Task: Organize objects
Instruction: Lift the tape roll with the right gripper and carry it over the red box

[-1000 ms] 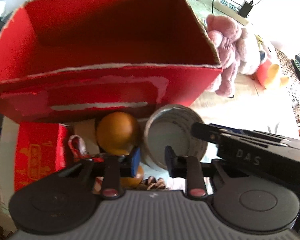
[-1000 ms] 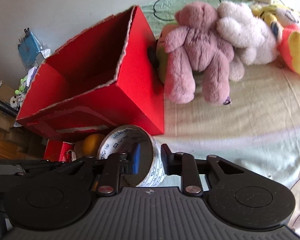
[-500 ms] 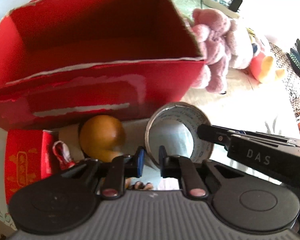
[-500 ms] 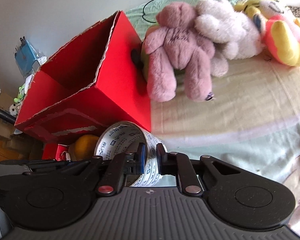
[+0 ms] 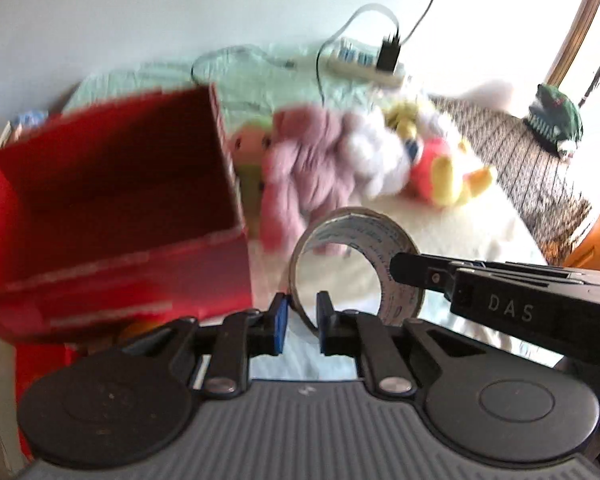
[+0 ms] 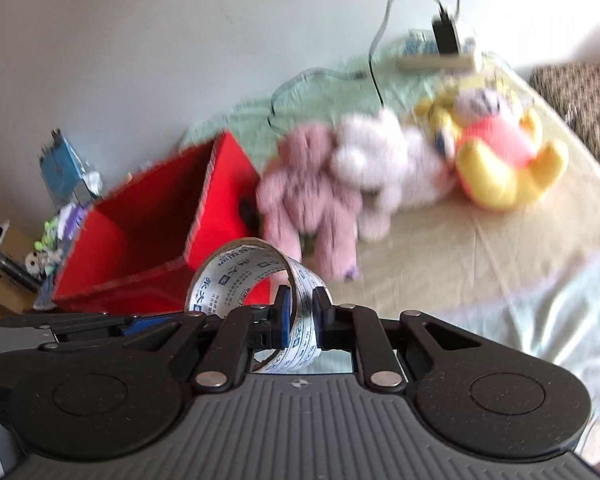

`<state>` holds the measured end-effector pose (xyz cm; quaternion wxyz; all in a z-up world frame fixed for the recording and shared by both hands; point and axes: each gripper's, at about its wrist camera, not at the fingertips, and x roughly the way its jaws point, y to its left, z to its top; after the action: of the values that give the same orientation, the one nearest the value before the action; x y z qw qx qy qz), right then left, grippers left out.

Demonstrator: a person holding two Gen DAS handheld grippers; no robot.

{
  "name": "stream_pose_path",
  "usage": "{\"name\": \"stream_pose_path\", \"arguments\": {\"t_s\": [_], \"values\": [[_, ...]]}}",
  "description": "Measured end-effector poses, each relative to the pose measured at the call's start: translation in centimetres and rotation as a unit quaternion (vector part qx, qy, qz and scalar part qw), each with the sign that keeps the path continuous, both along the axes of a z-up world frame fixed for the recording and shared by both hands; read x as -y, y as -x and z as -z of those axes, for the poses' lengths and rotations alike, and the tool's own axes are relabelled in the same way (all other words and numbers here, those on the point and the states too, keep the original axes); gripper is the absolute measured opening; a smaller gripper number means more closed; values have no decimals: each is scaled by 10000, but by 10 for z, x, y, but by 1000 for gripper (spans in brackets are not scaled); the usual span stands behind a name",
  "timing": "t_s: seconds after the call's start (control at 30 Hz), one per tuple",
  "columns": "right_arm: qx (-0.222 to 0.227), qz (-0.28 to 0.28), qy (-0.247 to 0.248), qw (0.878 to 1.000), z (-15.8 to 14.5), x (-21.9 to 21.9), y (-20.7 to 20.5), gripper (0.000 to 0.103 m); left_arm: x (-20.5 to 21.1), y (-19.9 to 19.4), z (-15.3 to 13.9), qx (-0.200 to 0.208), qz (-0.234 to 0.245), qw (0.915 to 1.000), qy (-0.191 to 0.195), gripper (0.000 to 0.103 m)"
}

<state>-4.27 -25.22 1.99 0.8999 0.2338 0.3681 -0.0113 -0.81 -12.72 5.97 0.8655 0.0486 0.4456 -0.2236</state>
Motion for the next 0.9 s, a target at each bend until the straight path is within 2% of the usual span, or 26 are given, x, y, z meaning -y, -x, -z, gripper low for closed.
{"name": "stream_pose_path", "arguments": {"t_s": [0.1,0.23,0.3,0.43,0.6,0.73,0.9], "values": [[311,-112,127,9994,-19,2,-6,13,8,-3,-21,314,-109,9994,92,10],[596,-401,25,9974,-37,0,-26,14,1,-15,-36,658,-289,9974,72,10],[675,-571,20,9961,-43,-9,-41,14,-10,-23,-44,736,-427,9963,89,10],[884,-918,324,9913,-50,-39,-72,14,-37,-44,-54,784,-681,9945,124,9],[563,-1145,542,9903,-40,-75,-120,14,-65,-81,-38,421,-795,9959,15,9],[324,-1298,848,9874,-27,-102,-147,14,-85,-119,-8,74,-698,9974,-134,9],[-213,-1201,921,9882,-4,-116,-183,12,-104,-160,24,-443,-601,9970,-184,9]]}}
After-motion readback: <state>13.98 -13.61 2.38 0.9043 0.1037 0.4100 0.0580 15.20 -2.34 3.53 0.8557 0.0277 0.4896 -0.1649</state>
